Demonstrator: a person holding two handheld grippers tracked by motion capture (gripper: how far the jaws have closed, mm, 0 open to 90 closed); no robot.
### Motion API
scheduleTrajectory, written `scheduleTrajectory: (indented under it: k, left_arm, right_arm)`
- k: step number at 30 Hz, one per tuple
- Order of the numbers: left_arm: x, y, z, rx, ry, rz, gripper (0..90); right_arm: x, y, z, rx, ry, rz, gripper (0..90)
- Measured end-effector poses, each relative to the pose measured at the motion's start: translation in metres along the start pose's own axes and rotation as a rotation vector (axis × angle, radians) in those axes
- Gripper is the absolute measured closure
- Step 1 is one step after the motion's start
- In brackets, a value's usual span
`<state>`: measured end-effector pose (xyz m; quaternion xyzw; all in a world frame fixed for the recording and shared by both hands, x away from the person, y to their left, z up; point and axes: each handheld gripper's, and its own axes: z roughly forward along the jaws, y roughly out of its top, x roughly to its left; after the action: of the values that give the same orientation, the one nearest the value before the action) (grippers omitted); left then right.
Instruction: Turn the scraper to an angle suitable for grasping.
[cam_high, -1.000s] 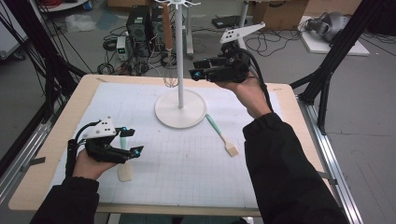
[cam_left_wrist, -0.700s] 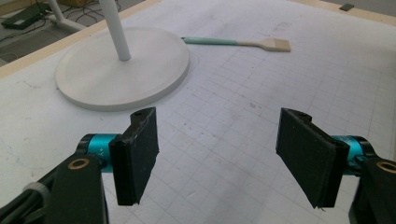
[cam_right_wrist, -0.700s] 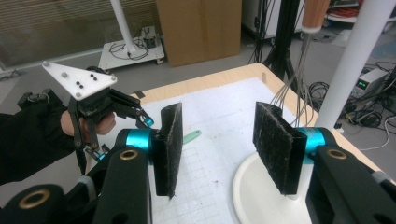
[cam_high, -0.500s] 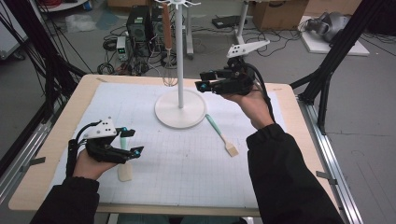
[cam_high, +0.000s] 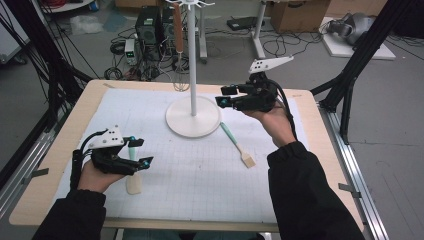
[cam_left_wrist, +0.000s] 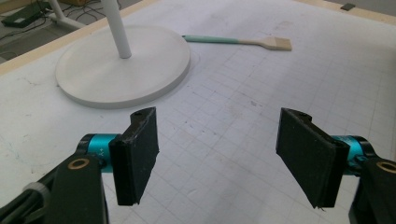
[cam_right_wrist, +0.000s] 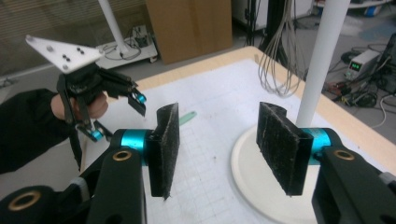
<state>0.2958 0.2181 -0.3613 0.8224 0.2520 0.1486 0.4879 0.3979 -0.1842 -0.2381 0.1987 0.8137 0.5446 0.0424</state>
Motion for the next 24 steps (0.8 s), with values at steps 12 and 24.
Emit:
scheduleTrajectory:
  k: [12,24]
  left_arm:
    - [-0.001,-0.001,-0.003,0.001,0.029,-0.011,30.6]
    - [0.008,-0.012,-0.005,0.011,0.085,-0.045,38.9]
  right_arm:
    - [0.009,-0.034,-0.004,0.013,-0.009,0.013,47.5]
    - [0.014,-0.071,-0.006,0.023,-0.021,0.035,45.5]
